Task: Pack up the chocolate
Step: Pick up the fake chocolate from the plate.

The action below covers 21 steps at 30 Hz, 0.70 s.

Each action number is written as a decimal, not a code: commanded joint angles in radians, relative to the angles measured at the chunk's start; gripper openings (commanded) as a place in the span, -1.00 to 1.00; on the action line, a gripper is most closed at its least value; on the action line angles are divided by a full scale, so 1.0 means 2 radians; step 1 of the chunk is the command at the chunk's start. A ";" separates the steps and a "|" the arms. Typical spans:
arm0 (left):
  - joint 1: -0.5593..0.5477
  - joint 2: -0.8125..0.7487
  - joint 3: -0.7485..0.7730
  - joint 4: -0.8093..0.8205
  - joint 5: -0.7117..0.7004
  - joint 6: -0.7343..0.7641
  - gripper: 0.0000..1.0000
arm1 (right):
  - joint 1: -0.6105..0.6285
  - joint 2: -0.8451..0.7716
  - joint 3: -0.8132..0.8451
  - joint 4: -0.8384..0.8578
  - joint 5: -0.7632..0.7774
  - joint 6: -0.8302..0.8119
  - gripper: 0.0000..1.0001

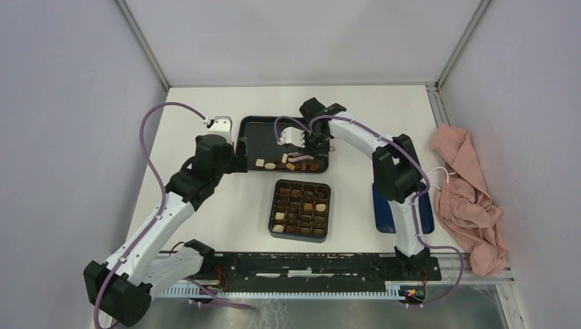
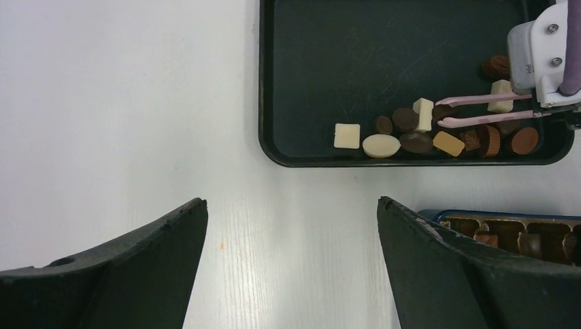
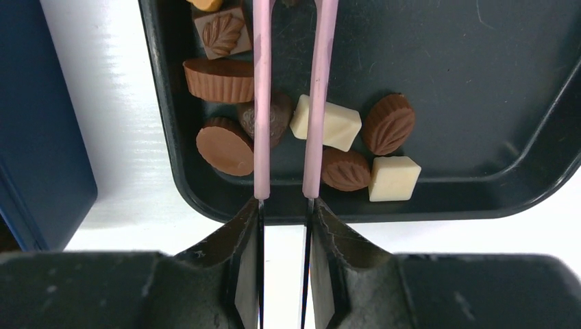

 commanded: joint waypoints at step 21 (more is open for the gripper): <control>0.006 -0.001 0.002 0.016 0.012 0.022 0.95 | 0.001 -0.103 -0.047 0.039 -0.029 0.021 -1.00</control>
